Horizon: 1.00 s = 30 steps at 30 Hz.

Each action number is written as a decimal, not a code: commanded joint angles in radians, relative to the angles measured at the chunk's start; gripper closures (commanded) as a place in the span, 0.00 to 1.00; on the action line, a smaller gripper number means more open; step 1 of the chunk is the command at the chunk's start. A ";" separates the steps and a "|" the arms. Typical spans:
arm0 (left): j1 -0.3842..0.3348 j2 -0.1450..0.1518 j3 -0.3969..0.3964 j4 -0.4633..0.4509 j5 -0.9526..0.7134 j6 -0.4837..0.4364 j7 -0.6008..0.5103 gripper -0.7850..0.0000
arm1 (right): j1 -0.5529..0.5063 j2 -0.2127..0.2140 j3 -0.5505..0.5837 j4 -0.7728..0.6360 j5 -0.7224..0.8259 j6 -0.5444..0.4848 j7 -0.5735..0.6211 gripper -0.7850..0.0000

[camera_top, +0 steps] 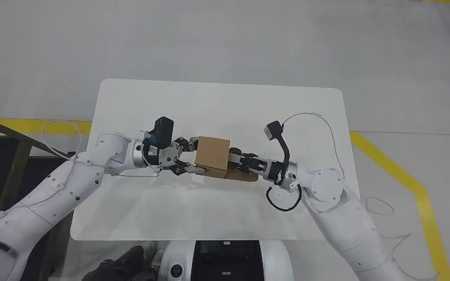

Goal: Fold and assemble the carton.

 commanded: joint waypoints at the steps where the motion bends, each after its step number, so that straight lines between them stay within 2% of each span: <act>1: 0.002 0.000 -0.002 0.000 0.003 0.000 0.002 0.38 | 0.007 -0.002 -0.010 0.006 -0.002 0.001 -0.006 0.94; 9: 0.010 -0.001 -0.012 0.007 0.006 0.000 0.012 0.37 | -0.009 0.002 0.018 -0.008 0.012 -0.005 -0.026 0.92; 16: 0.014 0.000 -0.024 0.021 0.005 0.000 0.030 0.37 | -0.092 0.026 0.146 -0.083 0.018 0.009 -0.060 0.91; 24: 0.023 0.004 -0.049 0.038 0.005 0.000 0.059 0.37 | -0.175 0.047 0.289 -0.092 0.041 0.103 -0.114 0.91; 27: 0.027 0.006 -0.062 0.037 0.007 0.000 0.072 0.38 | -0.188 0.048 0.285 -0.065 0.049 0.123 -0.101 0.93; 30: 0.031 0.007 -0.073 0.032 0.008 0.000 0.080 0.38 | -0.179 0.044 0.244 -0.033 0.060 0.127 -0.075 0.91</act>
